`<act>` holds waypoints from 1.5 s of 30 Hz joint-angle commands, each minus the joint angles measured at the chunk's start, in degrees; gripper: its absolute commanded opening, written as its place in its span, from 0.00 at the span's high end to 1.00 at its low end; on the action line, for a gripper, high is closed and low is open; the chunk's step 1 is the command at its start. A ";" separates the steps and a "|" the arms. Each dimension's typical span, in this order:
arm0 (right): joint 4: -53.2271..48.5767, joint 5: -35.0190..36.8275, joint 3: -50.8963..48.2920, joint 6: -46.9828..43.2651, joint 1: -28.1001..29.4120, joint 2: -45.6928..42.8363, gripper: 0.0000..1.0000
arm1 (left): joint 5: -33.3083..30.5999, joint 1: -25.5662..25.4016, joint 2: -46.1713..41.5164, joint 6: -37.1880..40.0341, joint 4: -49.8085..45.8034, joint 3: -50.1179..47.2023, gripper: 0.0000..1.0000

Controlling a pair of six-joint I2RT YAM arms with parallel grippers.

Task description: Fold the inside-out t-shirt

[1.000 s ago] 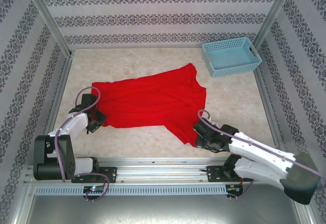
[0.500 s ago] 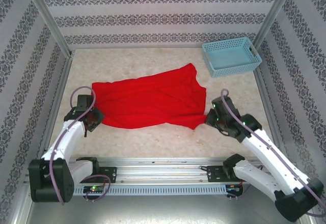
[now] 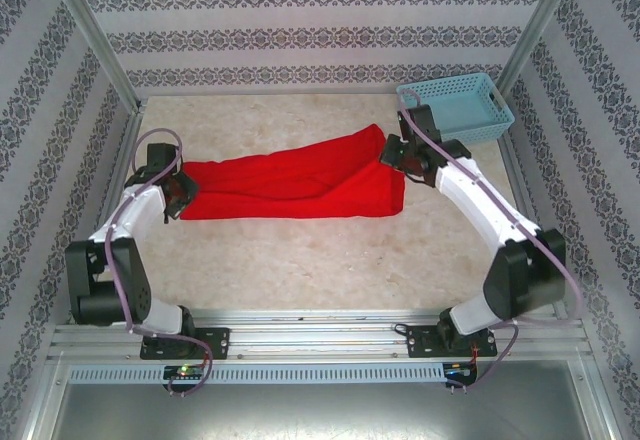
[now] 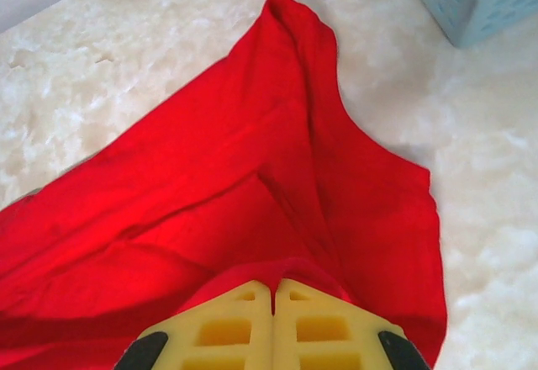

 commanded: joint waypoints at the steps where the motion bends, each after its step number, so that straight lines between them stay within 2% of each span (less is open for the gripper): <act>1: 1.78 1.78 5.59 -2.82 -0.73 4.45 1.00 | 0.76 0.67 4.44 -0.10 0.90 4.47 0.95; 8: -0.19 1.26 17.07 -4.63 -0.65 15.70 1.00 | 0.75 1.52 10.59 -0.78 0.50 9.09 0.95; 19: -0.76 1.71 26.32 -6.13 -0.48 27.36 1.00 | 1.31 3.04 16.99 -0.97 1.91 10.80 0.94; 21: -1.52 2.03 28.32 -6.54 -0.43 29.47 0.99 | 1.44 3.04 18.39 -0.45 1.46 11.77 0.88; 24: -4.05 3.06 32.18 -7.33 -0.83 32.60 0.74 | 0.30 3.76 19.72 0.52 -0.20 13.61 0.75; 27: -7.33 4.75 35.22 -8.40 -1.30 33.38 0.60 | 0.17 6.08 19.45 1.72 -1.72 15.24 0.67; 29: -6.94 5.69 32.97 -9.03 -1.26 30.91 0.46 | -1.93 6.89 18.21 3.43 -4.54 16.93 0.57; 31: -5.22 4.78 28.92 -9.51 -0.80 27.42 0.43 | -3.67 6.69 15.69 4.79 -5.74 16.79 0.48; 34: -2.04 2.50 21.52 -9.65 1.03 22.70 0.42 | -4.01 4.69 11.26 5.46 -4.99 14.33 0.43; 37: 0.66 0.66 16.88 -9.30 4.31 20.79 0.42 | -3.28 -0.76 9.32 6.14 -3.11 12.44 0.43; 40: 2.77 -0.91 14.46 -7.72 7.08 21.73 0.42 | -0.77 -6.07 11.07 5.64 -1.29 12.20 0.43; 45: 3.80 -4.88 14.42 -3.83 7.86 27.05 0.41 | 1.31 -8.29 16.79 5.01 -1.19 14.25 0.45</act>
